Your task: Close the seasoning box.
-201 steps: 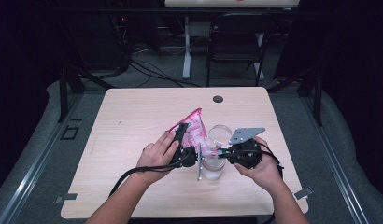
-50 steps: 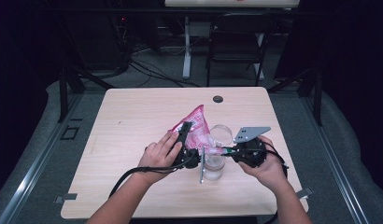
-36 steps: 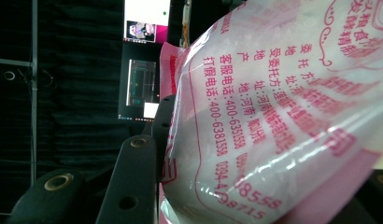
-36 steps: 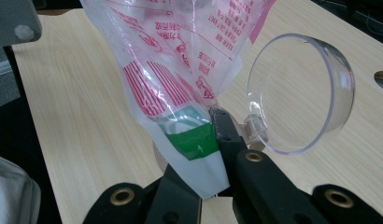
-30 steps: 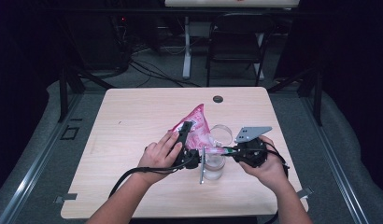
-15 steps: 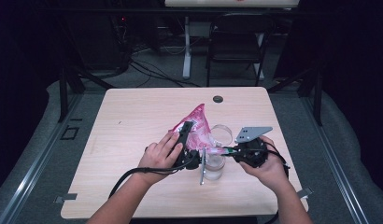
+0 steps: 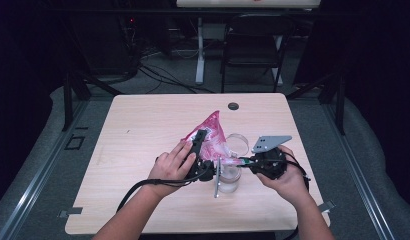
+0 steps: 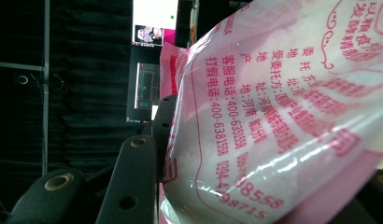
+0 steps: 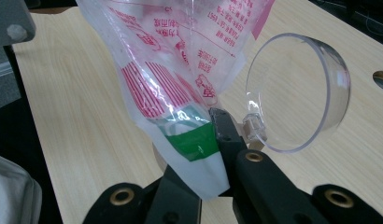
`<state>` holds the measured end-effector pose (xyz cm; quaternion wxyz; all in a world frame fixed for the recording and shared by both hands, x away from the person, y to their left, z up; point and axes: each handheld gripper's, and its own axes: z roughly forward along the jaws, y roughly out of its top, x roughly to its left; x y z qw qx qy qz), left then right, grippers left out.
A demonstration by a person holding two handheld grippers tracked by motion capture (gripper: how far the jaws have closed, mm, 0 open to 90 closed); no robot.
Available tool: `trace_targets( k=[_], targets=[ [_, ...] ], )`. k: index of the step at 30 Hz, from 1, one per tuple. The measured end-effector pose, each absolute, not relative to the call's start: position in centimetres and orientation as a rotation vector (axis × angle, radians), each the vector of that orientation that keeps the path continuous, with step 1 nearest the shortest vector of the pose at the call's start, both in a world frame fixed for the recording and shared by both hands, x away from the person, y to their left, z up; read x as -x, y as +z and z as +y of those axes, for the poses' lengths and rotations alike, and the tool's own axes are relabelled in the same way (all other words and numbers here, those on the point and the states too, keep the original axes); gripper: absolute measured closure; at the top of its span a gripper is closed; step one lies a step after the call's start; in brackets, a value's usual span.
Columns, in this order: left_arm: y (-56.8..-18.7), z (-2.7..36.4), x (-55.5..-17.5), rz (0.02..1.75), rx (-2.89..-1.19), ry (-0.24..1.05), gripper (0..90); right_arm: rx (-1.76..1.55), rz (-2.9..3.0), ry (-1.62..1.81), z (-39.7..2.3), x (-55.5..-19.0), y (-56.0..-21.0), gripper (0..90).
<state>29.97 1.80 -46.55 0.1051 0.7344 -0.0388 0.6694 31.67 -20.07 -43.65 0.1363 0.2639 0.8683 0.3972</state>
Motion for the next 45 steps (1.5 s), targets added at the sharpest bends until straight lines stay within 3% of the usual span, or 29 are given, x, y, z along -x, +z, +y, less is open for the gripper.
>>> trace_targets(
  k=[45],
  targets=[
    [-46.61,1.52,-29.87,-0.123,-2.164,1.974,65.3,-0.778,2.531,1.119,-20.01,-31.91,-44.16,90.0]
  ],
)
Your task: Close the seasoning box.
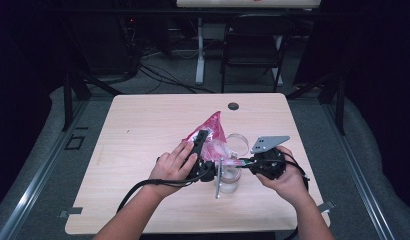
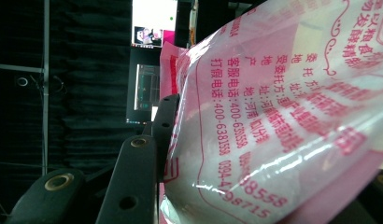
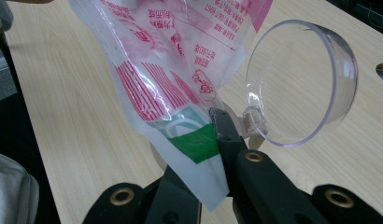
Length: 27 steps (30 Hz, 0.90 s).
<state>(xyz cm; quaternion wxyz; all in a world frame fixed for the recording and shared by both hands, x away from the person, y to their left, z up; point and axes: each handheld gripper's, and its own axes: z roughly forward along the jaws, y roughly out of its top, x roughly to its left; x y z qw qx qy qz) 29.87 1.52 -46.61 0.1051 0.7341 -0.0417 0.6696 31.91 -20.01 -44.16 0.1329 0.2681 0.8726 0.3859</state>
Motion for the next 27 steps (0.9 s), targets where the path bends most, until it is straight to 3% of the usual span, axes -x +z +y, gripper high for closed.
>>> trace_targets(
  k=[27],
  targets=[
    [-46.84,1.43,-29.69,-0.13,-2.171,1.963,65.4,-0.776,2.552,1.09,-19.96,-32.0,-44.44,90.0]
  ],
)
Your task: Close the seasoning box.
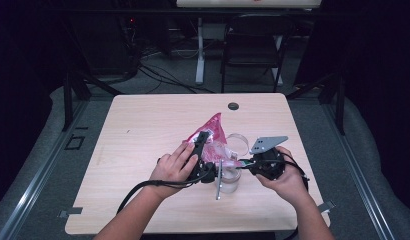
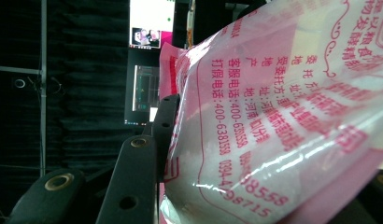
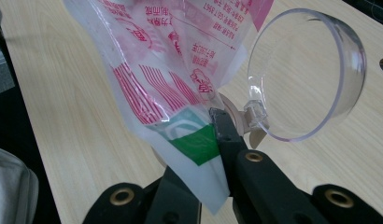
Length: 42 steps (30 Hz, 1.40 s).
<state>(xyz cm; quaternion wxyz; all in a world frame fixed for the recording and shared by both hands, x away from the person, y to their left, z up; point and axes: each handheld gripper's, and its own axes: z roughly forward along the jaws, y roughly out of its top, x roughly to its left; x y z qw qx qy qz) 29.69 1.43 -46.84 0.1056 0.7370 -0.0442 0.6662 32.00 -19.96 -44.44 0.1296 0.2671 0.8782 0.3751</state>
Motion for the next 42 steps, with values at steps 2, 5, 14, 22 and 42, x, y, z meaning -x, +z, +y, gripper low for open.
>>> trace_targets(
  k=[2,5,14,22,42],
  targets=[
    [-46.8,1.4,-29.6,-0.125,-2.173,1.958,65.4,-0.776,2.552,1.091,-20.0,-32.0,-44.4,90.0],
    [-46.8,1.4,-29.6,-0.13,-2.17,1.961,65.4,-0.776,2.553,1.09,-19.9,-32.0,-44.4,90.0],
    [-46.8,1.4,-29.7,-0.13,-2.168,1.959,65.4,-0.777,2.556,1.083,-20.0,-32.0,-44.5,90.0],
    [-46.8,1.5,-29.6,-0.129,-2.17,1.956,65.4,-0.776,2.558,1.084,-20.0,-32.0,-44.5,90.0],
    [-47.1,2.4,-29.9,-0.002,-2.221,1.842,65.5,-0.763,2.528,1.119,-19.7,-31.8,-44.1,90.0]
  ],
)
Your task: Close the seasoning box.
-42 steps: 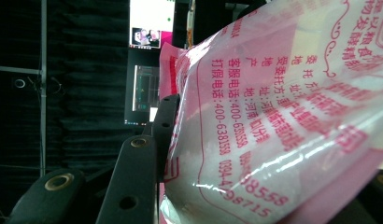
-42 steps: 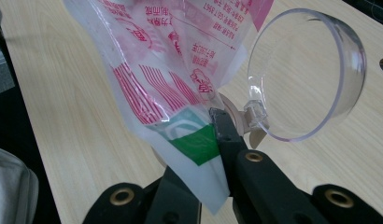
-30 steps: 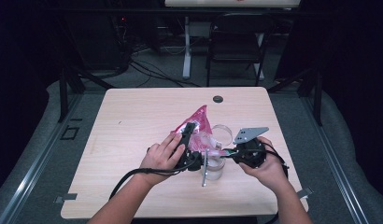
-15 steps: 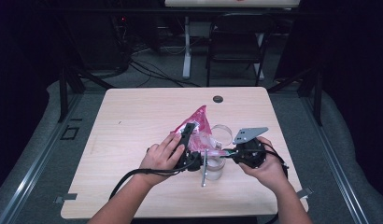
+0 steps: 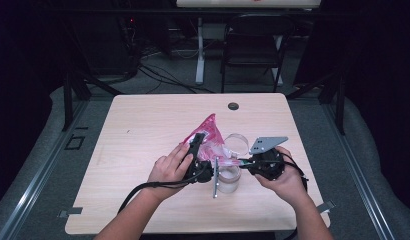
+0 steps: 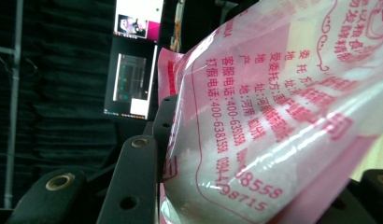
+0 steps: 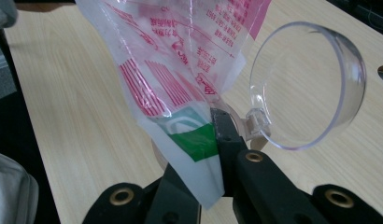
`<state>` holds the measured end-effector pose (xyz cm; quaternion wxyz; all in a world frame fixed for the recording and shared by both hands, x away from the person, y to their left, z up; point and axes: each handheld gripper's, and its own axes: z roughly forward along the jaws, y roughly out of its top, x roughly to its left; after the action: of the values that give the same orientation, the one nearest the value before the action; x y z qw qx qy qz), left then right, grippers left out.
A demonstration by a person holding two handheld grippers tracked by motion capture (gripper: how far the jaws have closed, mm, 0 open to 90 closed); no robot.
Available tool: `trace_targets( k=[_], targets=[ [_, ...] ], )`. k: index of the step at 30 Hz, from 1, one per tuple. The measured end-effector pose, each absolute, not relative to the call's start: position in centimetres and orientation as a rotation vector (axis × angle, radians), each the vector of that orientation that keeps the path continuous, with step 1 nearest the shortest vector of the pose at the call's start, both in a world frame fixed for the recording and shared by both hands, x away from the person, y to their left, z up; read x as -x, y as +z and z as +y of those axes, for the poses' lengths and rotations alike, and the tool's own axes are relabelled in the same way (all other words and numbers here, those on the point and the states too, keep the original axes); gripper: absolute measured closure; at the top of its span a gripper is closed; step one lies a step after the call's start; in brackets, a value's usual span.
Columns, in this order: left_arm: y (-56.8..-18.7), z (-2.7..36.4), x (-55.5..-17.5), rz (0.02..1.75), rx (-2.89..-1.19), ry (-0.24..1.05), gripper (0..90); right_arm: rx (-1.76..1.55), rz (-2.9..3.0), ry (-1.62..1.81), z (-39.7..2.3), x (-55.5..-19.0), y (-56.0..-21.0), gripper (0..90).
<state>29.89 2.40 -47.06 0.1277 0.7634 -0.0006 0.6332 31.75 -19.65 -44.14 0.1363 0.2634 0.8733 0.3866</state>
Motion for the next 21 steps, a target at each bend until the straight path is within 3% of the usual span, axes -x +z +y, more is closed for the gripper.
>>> trace_targets(
  k=[21],
  targets=[
    [-47.8,4.0,-29.6,0.197,-2.284,1.665,65.9,-0.727,2.473,1.147,-18.2,-31.4,-44.0,90.0]
  ],
)
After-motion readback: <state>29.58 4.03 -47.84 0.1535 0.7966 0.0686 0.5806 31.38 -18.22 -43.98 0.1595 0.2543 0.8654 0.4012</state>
